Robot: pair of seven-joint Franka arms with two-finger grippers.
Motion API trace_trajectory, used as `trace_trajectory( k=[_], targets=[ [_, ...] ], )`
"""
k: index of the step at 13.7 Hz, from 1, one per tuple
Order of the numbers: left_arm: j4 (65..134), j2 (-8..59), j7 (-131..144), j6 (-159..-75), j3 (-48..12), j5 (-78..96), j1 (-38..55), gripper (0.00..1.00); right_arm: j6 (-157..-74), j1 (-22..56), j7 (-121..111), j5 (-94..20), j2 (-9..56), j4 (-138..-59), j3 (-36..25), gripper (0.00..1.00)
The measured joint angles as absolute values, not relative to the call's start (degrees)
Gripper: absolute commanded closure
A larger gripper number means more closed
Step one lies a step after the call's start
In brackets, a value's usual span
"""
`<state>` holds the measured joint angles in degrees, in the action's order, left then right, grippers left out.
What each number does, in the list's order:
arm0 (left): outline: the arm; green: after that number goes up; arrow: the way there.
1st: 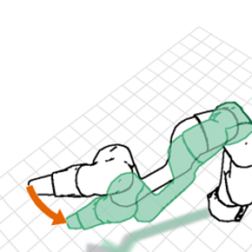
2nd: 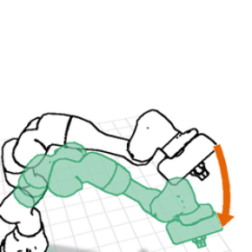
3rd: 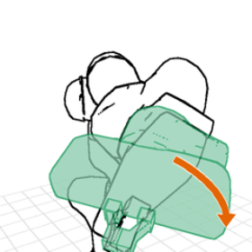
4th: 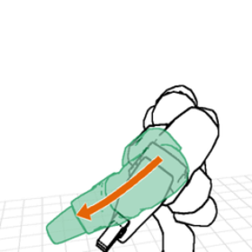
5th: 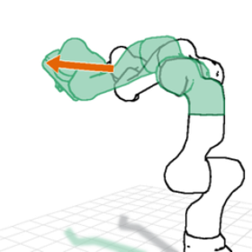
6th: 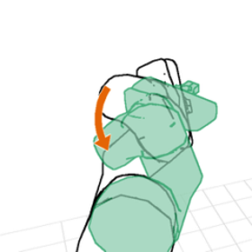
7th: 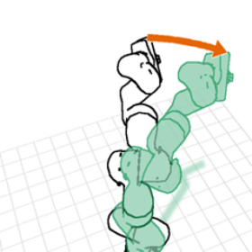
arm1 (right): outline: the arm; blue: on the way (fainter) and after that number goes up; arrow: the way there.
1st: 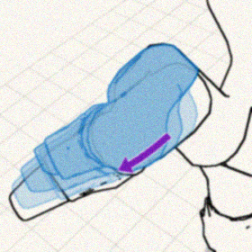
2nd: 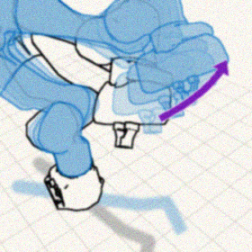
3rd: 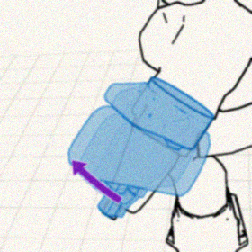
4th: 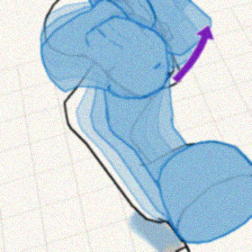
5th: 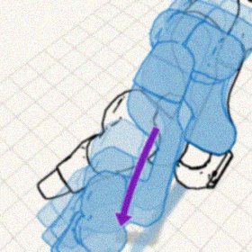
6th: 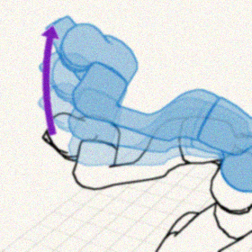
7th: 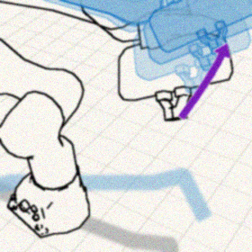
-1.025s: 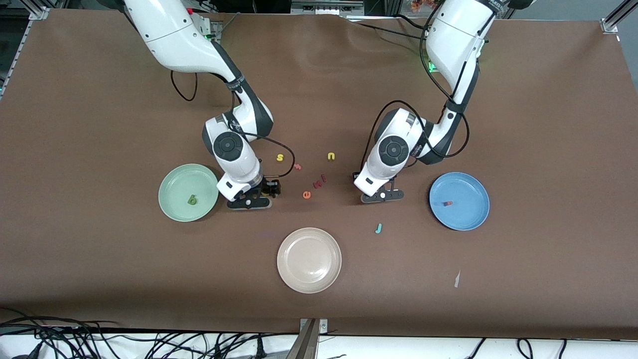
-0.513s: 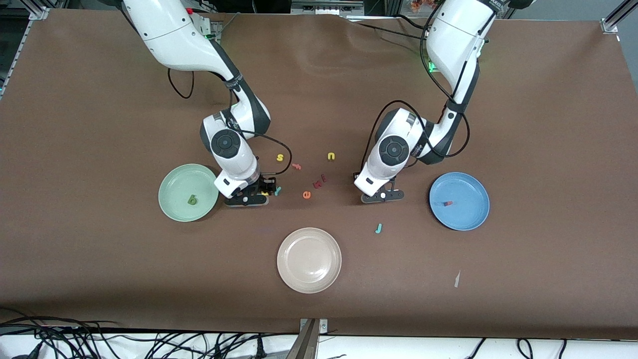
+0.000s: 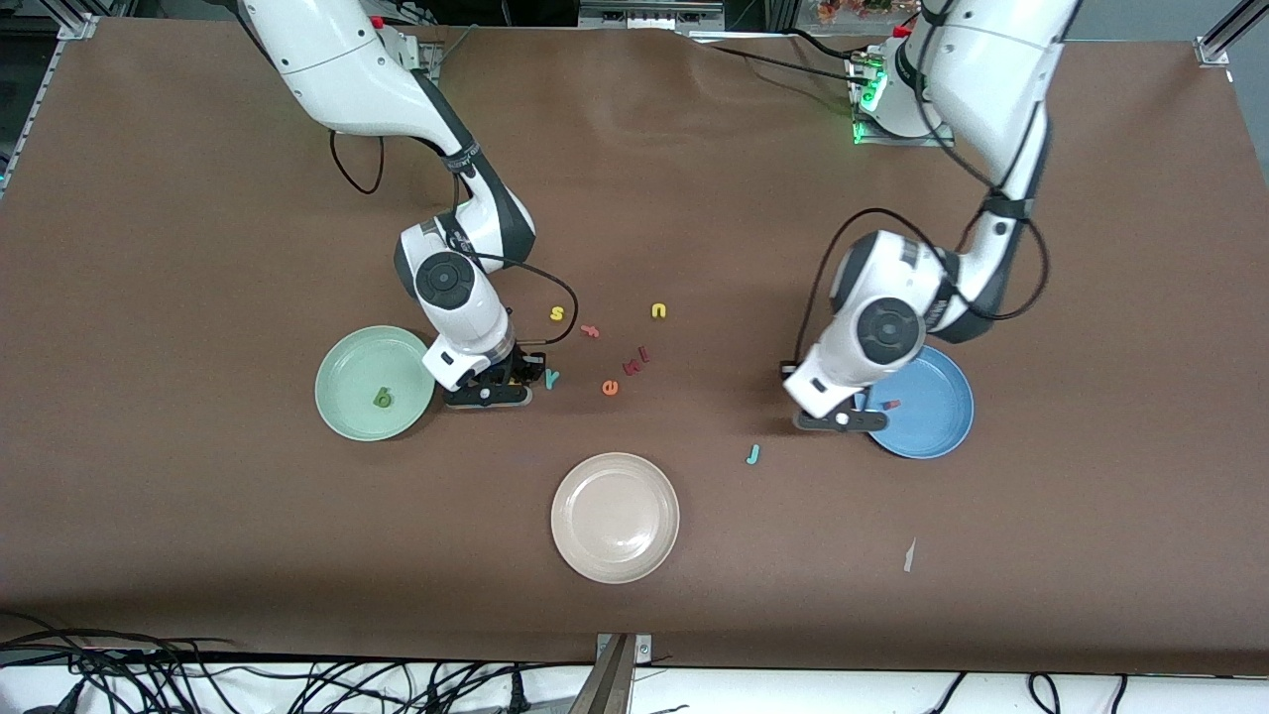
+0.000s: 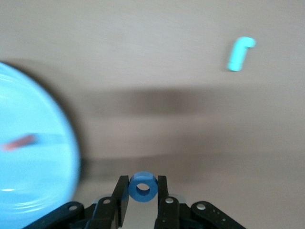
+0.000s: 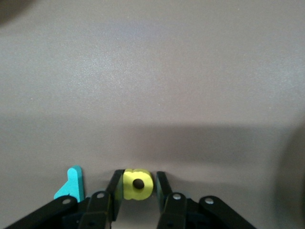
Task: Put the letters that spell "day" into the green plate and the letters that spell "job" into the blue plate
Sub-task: 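Drop the yellow d on the green plate while the left gripper drops the o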
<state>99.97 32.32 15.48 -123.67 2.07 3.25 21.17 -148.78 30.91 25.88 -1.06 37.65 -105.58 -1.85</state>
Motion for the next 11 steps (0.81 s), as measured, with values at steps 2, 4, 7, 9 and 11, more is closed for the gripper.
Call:
trace_trajectory(
  k=[2, 4, 7, 9, 11],
  targets=[
    [100.0, 30.8, 11.1, -121.5, 2.2, 2.9, 18.8, 0.81, -148.8, 31.0, 25.9, -1.0, 37.3, -105.7, -1.8, 0.79],
    [100.0, 30.4, 5.5, -120.5, 2.3, 2.7, 16.0, 0.51, -148.9, 31.0, 25.4, -1.0, 37.3, -105.9, -1.8, 0.80],
    [100.6, 30.4, -0.7, -120.2, 2.3, 2.7, 11.5, 0.00, -147.1, 30.8, 21.6, -1.0, 36.2, -105.9, -2.5, 0.80],
    [100.7, 30.4, -2.1, -120.0, 2.3, 2.5, 10.4, 0.00, -142.8, 28.7, 16.6, -1.0, 33.4, -105.8, -3.4, 0.79],
    [100.0, 30.4, -2.2, -120.0, 1.8, 2.5, 10.6, 0.00, -137.6, 24.5, 9.4, -1.0, 29.8, -105.8, -3.6, 0.79]
  ],
)
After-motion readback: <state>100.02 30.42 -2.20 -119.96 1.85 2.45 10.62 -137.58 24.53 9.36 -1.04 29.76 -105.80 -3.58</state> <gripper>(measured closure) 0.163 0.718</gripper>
